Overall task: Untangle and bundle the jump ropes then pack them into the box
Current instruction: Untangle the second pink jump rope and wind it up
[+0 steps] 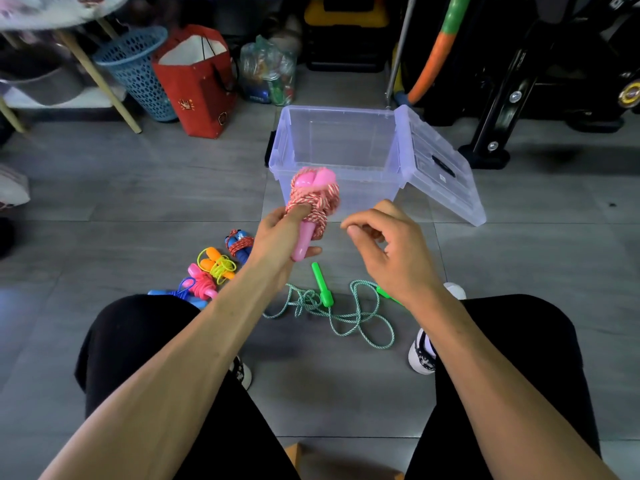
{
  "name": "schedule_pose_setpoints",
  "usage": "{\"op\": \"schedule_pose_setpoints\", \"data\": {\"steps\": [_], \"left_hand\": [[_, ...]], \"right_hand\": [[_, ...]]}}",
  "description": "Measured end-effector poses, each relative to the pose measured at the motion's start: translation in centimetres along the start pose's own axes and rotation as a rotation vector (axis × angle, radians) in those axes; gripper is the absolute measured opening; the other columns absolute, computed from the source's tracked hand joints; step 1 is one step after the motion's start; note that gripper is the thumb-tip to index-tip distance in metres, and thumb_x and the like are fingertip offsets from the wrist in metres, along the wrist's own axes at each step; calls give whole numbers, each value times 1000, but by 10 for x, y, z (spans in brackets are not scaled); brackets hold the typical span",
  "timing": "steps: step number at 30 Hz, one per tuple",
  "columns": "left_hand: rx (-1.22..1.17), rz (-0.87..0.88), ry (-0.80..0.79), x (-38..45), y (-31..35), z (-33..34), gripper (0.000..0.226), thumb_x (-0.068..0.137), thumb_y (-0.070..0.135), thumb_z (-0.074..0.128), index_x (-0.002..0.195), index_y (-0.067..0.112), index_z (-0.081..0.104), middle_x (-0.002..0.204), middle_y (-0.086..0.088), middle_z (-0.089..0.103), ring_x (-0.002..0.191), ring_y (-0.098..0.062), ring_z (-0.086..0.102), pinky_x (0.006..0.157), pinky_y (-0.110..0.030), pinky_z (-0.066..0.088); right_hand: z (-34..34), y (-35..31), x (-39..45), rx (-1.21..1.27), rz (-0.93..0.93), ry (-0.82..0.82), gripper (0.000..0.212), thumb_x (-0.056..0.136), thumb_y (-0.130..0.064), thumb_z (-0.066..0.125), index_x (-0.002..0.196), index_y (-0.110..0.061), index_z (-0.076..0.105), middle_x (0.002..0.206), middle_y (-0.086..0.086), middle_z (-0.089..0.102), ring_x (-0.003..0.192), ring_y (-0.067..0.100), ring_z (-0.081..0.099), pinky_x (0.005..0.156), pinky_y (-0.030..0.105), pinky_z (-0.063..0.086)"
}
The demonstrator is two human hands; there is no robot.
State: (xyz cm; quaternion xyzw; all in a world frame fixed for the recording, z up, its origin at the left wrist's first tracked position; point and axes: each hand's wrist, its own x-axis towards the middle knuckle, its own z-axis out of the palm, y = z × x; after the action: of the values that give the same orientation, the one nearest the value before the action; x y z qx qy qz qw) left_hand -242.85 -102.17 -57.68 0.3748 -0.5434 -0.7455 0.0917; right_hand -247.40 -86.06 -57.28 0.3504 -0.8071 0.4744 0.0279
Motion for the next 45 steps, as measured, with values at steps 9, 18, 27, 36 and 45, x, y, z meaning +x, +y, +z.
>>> {"op": "schedule_pose_setpoints", "data": {"steps": [9,18,27,36,45], "left_hand": [[69,53,-82,-7,-22,-36,14,94,19,62,106,14,65,95,-6,68,79,-15,64,70,-31,52],[22,-88,178,6,-73,-112,10,95,20,62,103,14,65,93,-8,67,75,-19,62,66,-36,54],[-188,-477,323,64,-144,-163,23,94,17,59,114,6,62,104,-14,66,72,-20,62,48,-24,50],[100,-381,242,184,-161,-139,13,84,21,74,85,9,70,84,-18,67,73,-25,60,77,-40,53],[295,-335,280,310,-192,-114,24,64,33,77,71,10,71,78,-19,72,80,-38,71,81,-45,59]], "right_hand": [[6,5,4,-77,253,-93,5,86,-16,67,89,-13,69,75,-7,64,64,7,56,68,24,47],[66,-9,18,-94,266,-401,7,86,-25,67,88,-19,69,75,-10,65,71,8,60,71,25,49],[143,18,44,-111,401,-649,19,87,-37,66,84,-19,69,77,-6,69,74,13,64,66,24,47],[184,119,82,-276,511,-795,9,86,-23,62,82,-18,69,80,-2,68,76,17,63,68,28,46],[202,200,85,-187,609,-715,2,84,-20,69,83,-21,70,78,-2,69,72,13,63,54,6,37]]}}
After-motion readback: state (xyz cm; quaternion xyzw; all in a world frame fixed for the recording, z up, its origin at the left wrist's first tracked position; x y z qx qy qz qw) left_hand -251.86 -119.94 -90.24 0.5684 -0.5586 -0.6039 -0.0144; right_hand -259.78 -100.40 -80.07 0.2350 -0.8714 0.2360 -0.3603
